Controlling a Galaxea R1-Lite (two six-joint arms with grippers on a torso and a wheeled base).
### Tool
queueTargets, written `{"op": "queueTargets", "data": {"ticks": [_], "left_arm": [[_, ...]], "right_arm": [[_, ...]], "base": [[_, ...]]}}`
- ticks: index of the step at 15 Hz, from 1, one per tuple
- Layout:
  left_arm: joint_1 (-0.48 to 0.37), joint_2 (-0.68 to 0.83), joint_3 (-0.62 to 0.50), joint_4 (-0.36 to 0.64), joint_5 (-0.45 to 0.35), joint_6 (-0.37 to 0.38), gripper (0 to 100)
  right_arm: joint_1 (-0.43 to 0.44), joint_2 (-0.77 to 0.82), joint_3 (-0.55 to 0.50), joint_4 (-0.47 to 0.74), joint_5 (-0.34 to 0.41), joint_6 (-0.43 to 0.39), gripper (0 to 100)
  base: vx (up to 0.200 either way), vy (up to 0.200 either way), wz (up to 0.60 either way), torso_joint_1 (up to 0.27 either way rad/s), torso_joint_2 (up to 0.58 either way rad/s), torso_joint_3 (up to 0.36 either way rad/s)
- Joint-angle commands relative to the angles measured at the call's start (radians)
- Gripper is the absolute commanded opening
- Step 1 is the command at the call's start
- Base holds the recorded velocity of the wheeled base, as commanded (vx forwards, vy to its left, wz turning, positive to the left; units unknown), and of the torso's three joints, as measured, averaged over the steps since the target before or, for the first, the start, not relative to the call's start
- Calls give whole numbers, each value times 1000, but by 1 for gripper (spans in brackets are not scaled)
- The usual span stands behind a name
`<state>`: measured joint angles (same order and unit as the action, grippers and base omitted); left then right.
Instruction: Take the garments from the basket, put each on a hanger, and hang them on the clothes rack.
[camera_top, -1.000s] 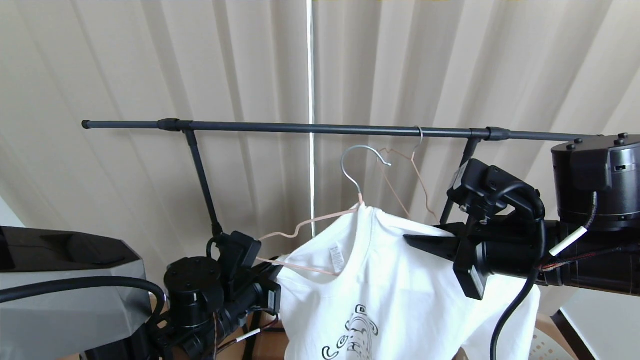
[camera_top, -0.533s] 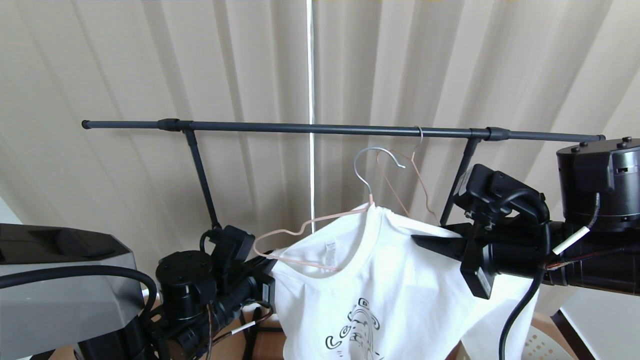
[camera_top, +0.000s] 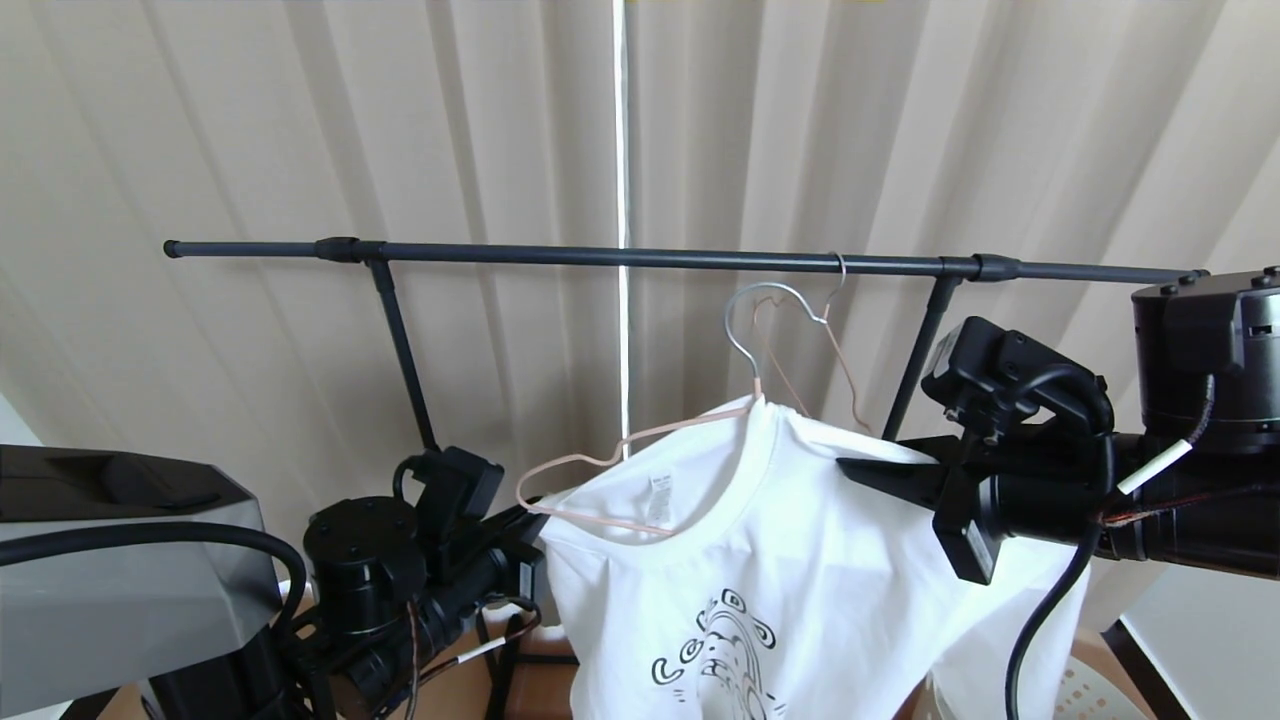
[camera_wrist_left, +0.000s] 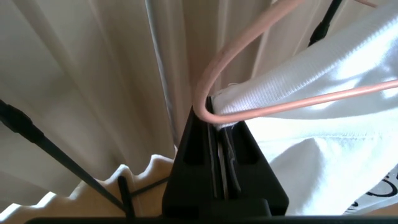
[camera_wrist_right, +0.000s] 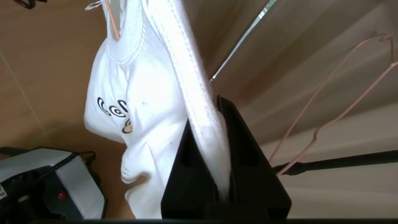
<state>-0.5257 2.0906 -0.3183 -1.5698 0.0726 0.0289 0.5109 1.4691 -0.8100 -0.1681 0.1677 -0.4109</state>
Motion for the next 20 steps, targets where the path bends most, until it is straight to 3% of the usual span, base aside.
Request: {"op": "queueTargets", "data": {"ticks": [1, 11, 14, 20], "left_arm": [[6, -3, -1, -1, 1, 0, 0], [20, -20, -1, -1, -11, 2, 0], [23, -24, -1, -1, -14, 6, 0], [27, -27, -1, -1, -14, 14, 0]], "right_arm": [[-9, -1, 0, -1, 0, -2, 0], [-45, -3, 11, -8, -13, -71, 0], [-45, 7, 54, -116, -65, -75, 0], [-48, 3, 71, -142, -106, -112, 0]], "base": [[0, 0, 0, 0, 0, 0], [0, 0, 0, 0, 0, 0], [0, 0, 0, 0, 0, 0], [0, 0, 0, 0, 0, 0]]}}
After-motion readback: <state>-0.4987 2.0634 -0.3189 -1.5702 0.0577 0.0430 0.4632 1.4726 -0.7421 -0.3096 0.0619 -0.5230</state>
